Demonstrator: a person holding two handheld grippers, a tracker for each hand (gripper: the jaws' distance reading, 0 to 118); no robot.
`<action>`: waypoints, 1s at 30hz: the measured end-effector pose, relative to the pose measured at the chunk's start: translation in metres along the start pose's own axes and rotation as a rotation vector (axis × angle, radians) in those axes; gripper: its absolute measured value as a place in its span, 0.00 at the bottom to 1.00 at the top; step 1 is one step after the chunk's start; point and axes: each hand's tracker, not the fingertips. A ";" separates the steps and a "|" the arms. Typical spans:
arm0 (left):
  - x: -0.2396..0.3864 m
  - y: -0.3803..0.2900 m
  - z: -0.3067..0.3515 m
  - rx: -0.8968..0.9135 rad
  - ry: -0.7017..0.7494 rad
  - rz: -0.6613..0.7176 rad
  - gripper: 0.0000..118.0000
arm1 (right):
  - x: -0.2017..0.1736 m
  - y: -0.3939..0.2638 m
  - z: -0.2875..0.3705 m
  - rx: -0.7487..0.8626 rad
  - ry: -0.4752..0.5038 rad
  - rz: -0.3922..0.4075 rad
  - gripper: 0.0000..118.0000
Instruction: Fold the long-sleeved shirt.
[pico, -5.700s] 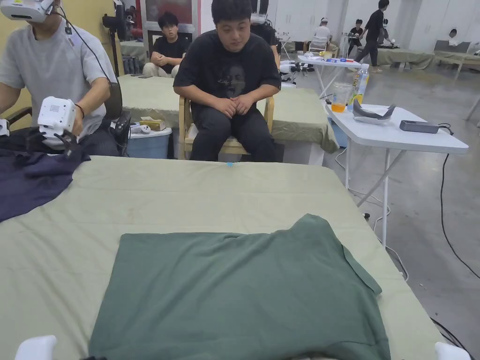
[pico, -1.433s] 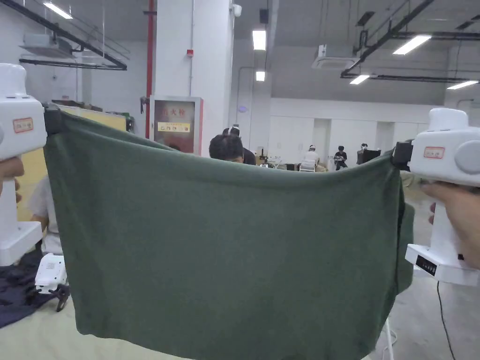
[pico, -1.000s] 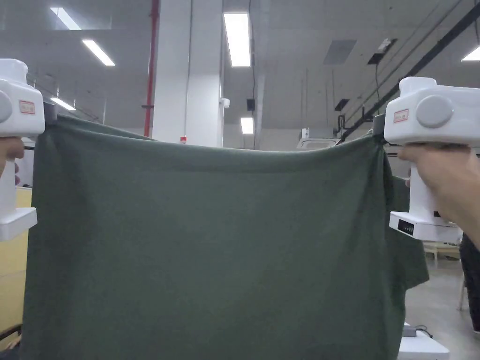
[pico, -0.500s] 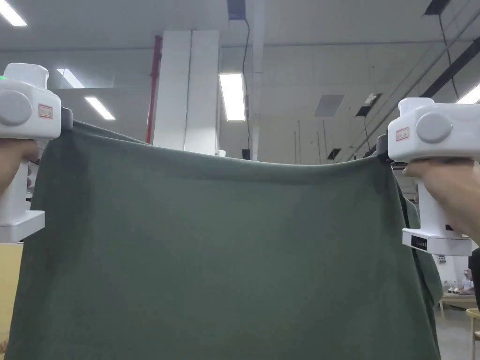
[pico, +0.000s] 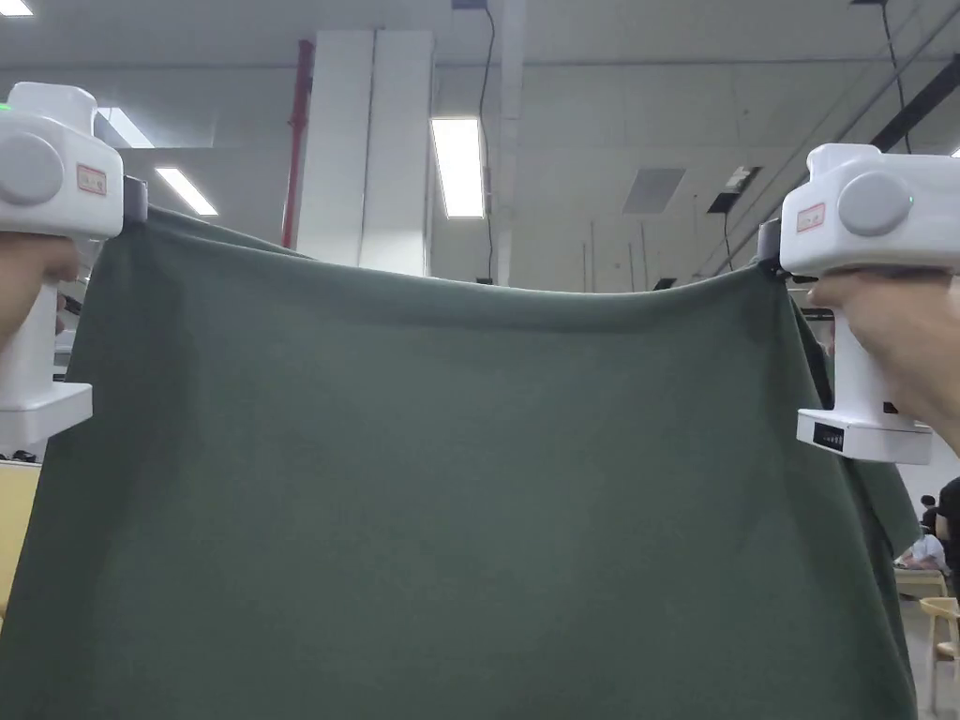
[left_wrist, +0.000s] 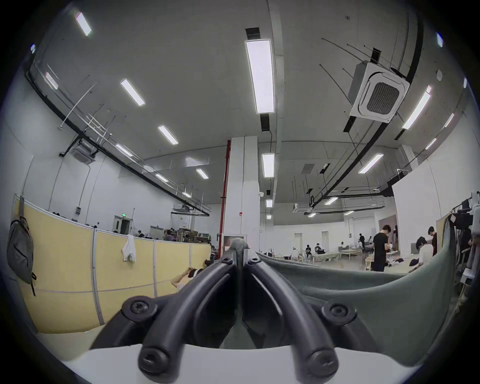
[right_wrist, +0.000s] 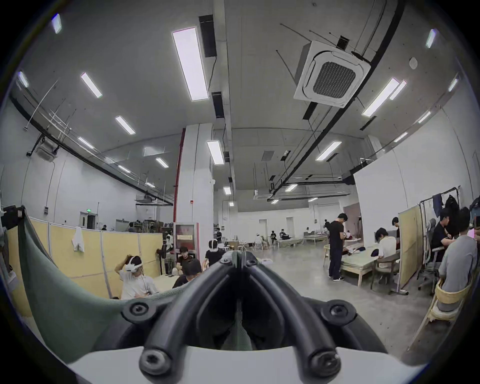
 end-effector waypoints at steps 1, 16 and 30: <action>0.001 -0.002 -0.009 0.002 -0.004 -0.002 0.05 | 0.000 -0.004 -0.009 0.001 -0.003 0.000 0.10; 0.003 -0.112 -0.171 -0.046 -0.035 0.073 0.05 | -0.008 -0.092 -0.167 -0.035 -0.035 -0.024 0.10; -0.020 -0.237 -0.267 -0.165 -0.094 0.098 0.05 | -0.004 -0.218 -0.244 -0.126 0.002 -0.038 0.10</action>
